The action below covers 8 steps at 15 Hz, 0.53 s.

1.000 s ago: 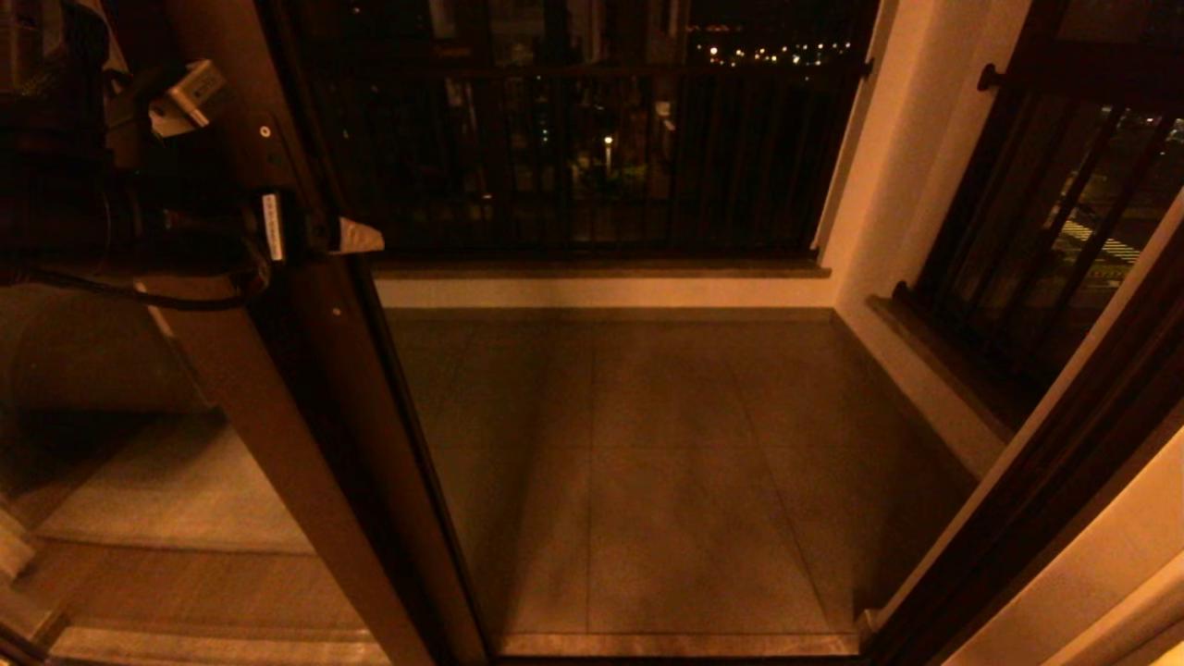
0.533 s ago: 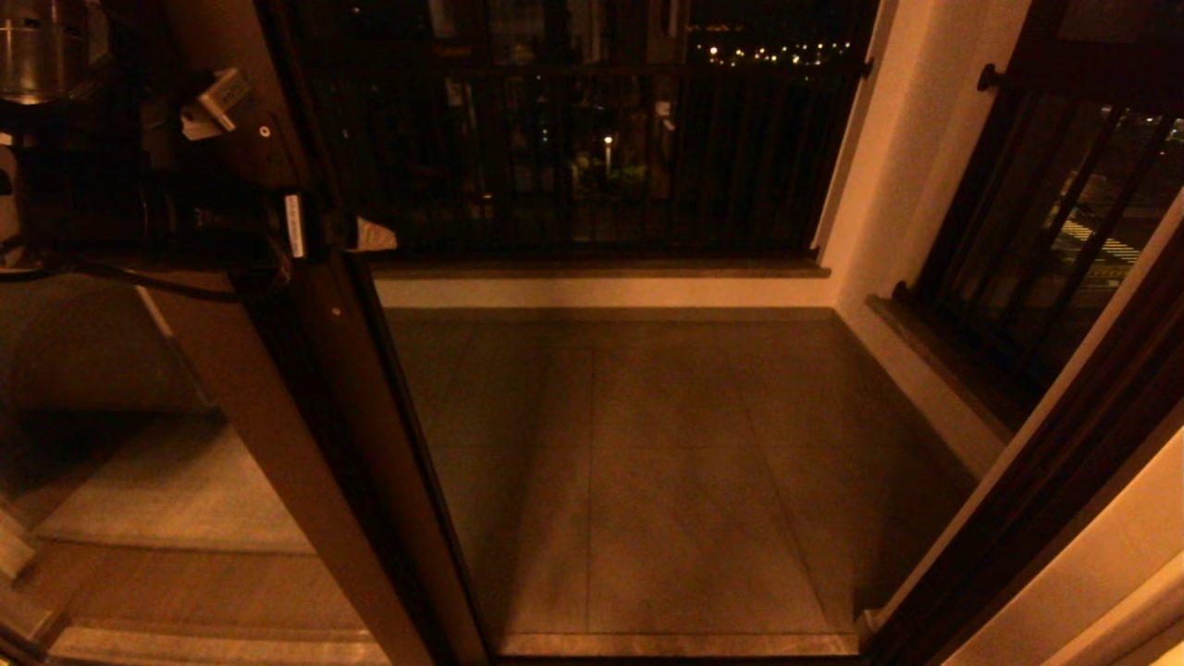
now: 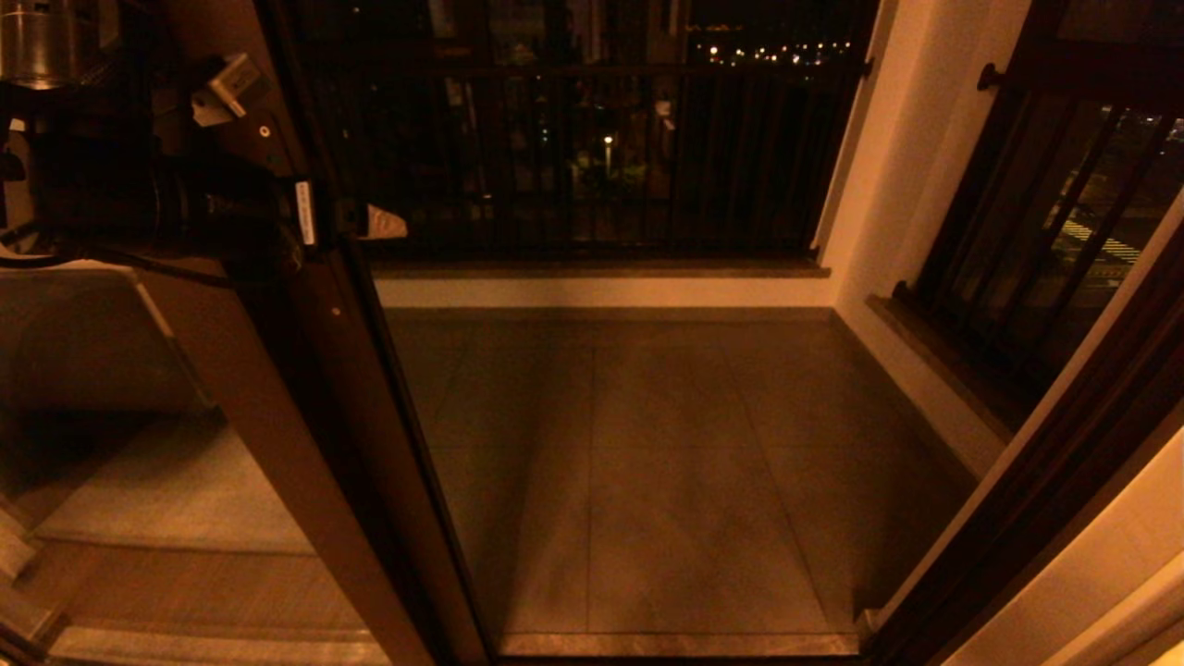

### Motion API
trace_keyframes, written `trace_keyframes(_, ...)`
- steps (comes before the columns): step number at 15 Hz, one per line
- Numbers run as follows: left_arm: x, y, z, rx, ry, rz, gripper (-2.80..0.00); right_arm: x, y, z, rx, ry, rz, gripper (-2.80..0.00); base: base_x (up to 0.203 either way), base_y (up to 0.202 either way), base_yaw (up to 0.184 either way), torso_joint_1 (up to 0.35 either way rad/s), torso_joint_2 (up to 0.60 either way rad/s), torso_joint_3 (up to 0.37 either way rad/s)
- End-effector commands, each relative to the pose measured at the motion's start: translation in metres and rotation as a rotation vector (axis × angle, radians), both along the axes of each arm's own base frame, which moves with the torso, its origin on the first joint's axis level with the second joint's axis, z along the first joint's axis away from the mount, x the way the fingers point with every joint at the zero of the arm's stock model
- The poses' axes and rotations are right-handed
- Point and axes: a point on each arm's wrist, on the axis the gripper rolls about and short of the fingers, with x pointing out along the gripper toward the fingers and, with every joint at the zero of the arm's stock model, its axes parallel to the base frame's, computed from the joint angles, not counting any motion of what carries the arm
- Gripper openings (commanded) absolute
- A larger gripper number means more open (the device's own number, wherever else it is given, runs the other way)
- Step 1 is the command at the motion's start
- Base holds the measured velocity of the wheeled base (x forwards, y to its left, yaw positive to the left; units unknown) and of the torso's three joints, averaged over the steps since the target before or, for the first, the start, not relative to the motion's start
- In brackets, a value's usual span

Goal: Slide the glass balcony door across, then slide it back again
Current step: Close the slid door

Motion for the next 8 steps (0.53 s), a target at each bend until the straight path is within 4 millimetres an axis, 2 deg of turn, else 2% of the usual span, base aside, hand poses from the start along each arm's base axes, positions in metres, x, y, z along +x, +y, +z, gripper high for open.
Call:
trace_keyframes(1,-0.0007,-0.0057,-0.0009,0.000,0.005,-0.019,0.00,0.0000,0.0000,-0.0001,-0.001,0.001,0.001,-2.80,0.000,0.000,0.000,0.000,0.00,0.000)
trace_keyframes(8,0.0039,-0.0128,-0.0060,-0.001,0.022,-0.036,0.00,0.0001,0.0000,-0.0001,-0.001,0.002,0.001,-2.80,0.000,0.000,0.000,0.000,0.00,0.000)
